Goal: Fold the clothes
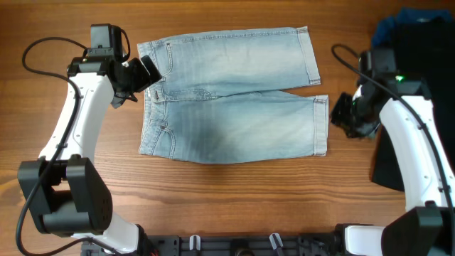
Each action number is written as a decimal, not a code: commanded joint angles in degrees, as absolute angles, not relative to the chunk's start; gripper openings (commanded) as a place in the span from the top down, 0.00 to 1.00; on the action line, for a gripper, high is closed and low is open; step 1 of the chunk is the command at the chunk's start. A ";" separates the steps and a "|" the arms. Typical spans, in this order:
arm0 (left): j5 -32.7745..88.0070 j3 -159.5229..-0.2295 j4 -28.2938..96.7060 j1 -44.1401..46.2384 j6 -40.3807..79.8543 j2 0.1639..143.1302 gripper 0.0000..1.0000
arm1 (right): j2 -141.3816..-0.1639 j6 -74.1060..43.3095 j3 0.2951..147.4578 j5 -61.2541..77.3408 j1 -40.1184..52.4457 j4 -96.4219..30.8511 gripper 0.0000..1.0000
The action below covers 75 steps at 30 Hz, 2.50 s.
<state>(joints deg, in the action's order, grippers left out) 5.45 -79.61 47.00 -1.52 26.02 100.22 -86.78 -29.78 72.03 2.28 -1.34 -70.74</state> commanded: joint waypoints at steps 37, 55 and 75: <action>4.67 -79.72 46.83 -1.69 25.74 100.29 0.00 | -87.22 -53.21 40.07 8.58 -1.37 -37.17 0.74; 4.67 -79.72 46.81 -1.67 25.74 100.29 0.00 | -87.26 -50.98 36.91 8.47 -1.37 -30.83 0.96; 6.76 -79.70 63.55 -0.84 26.15 100.29 0.42 | -87.26 -47.97 36.88 13.58 -1.37 -30.89 0.96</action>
